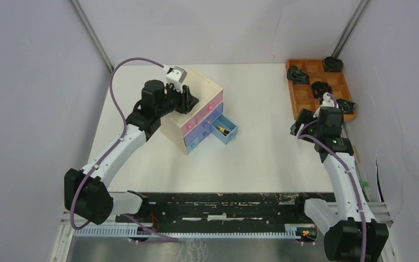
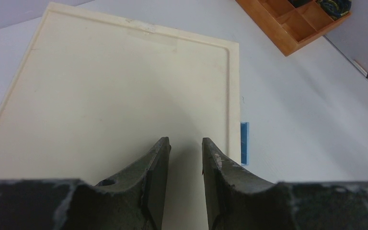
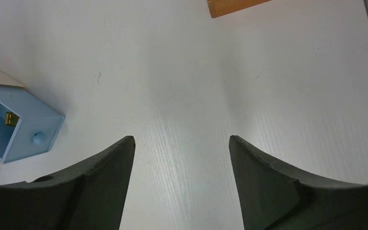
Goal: Organize the makeup
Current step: Close the drawer in the storage box.
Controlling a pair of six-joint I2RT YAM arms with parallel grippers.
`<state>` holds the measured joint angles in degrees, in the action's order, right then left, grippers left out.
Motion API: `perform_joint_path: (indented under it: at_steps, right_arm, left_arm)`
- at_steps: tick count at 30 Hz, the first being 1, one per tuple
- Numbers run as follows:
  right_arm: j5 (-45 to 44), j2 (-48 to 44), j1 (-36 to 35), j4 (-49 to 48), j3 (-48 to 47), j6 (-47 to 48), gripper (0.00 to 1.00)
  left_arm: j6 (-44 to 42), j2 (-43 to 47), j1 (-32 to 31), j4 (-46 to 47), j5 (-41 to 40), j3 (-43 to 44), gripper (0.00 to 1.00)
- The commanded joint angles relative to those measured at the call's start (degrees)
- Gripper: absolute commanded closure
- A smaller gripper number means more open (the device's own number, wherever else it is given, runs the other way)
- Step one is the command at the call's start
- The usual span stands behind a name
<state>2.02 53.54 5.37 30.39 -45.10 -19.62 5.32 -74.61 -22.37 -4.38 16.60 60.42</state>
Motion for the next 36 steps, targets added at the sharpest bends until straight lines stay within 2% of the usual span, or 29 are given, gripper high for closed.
perform_joint_path:
  at_steps: [1, 9, 15, 27, 30, 36]
  right_arm:
    - [-2.9, 1.5, -2.7, -3.2, 0.2, 1.3, 0.22]
    - [-3.5, 5.0, -9.9, -4.5, -0.5, 2.5, 0.23]
    - [3.5, 10.8, -16.4, -3.1, -2.7, 7.3, 0.23]
    - [2.5, 20.4, -31.4, -2.2, -6.4, 13.0, 0.22]
    - [1.1, 21.5, -33.8, -2.8, -6.6, 13.5, 0.23]
    - [-7.4, 23.5, -40.3, -2.2, -8.3, 16.7, 0.23]
  left_arm:
    - [-2.8, -3.6, 0.0, -15.5, -3.1, -3.1, 0.60]
    - [-2.4, -3.7, 0.0, -15.4, -1.9, -2.9, 0.60]
    - [-2.3, -3.7, 0.0, -15.4, -1.5, -2.9, 0.59]
    - [-2.6, -5.0, 0.0, -15.9, -1.9, -2.5, 0.60]
    - [-2.6, -4.8, 0.0, -15.9, -1.9, -2.6, 0.59]
    - [-2.6, -4.7, 0.0, -15.8, -2.1, -3.1, 0.59]
